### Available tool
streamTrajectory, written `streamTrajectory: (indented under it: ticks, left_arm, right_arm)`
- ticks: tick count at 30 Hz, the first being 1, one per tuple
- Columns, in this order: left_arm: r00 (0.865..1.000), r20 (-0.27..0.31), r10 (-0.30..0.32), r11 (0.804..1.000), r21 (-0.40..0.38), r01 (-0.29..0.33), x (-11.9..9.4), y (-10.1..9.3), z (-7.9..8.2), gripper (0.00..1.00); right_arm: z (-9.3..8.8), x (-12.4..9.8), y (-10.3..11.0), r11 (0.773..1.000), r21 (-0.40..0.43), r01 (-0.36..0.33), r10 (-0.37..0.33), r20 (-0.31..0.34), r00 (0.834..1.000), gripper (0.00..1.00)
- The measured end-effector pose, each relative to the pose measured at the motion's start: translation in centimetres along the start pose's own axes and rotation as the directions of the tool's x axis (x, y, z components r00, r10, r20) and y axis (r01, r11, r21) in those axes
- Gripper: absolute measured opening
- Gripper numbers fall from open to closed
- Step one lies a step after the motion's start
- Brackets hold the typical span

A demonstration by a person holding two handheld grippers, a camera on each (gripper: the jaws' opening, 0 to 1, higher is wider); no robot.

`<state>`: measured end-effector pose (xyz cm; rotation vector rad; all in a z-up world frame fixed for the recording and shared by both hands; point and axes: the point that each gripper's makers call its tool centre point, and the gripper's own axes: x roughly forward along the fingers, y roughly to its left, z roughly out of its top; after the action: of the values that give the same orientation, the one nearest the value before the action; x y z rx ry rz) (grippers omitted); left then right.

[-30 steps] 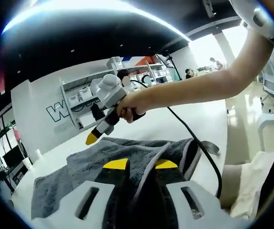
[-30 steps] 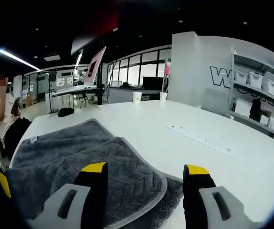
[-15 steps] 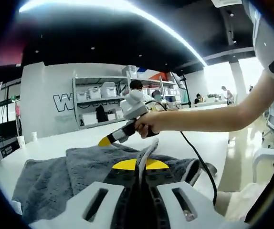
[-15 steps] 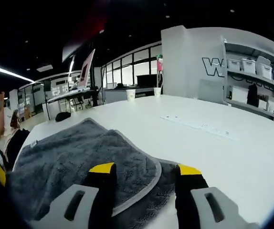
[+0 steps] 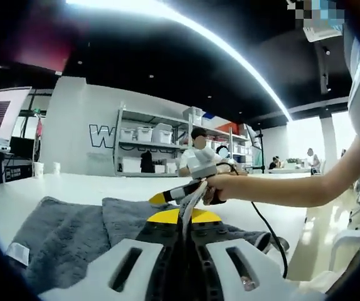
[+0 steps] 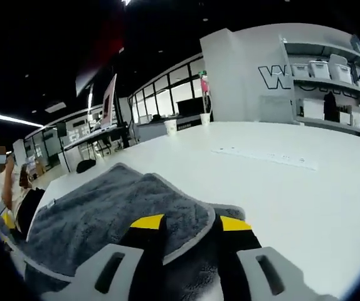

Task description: Open the folded towel by lifting each exposed corner and separating the folded layers until the towel lies flat within the target outline without major curled edges

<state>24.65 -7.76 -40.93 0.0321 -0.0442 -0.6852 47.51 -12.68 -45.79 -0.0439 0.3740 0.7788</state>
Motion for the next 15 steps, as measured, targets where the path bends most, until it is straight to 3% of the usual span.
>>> streamTrajectory:
  ticks: [8, 9, 10, 15]
  left_arm:
    - [0.998, 0.027, 0.063, 0.998, -0.017, -0.062, -0.8, 1.6, 0.3, 0.02]
    - [0.997, 0.037, 0.065, 0.998, -0.026, -0.064, -0.9, 1.7, 0.3, 0.02]
    - [0.994, 0.088, 0.058, 0.996, -0.067, -0.053, -1.0, 1.8, 0.9, 0.02]
    - [0.99, 0.105, 0.099, 0.992, -0.089, -0.09, -1.8, 2.9, 1.0, 0.02]
  right_arm:
    - [-0.1, -0.1, 0.2, 1.0, 0.025, -0.008, 0.007, 0.003, 1.0, 0.24]
    - [-0.1, -0.1, 0.2, 1.0, 0.03, -0.008, 0.008, 0.003, 1.0, 0.23]
    - [-0.1, -0.2, 0.2, 0.999, 0.044, -0.015, 0.015, 0.01, 1.0, 0.21]
    - [-0.2, -0.1, 0.2, 0.996, 0.083, -0.02, 0.02, 0.006, 1.0, 0.1]
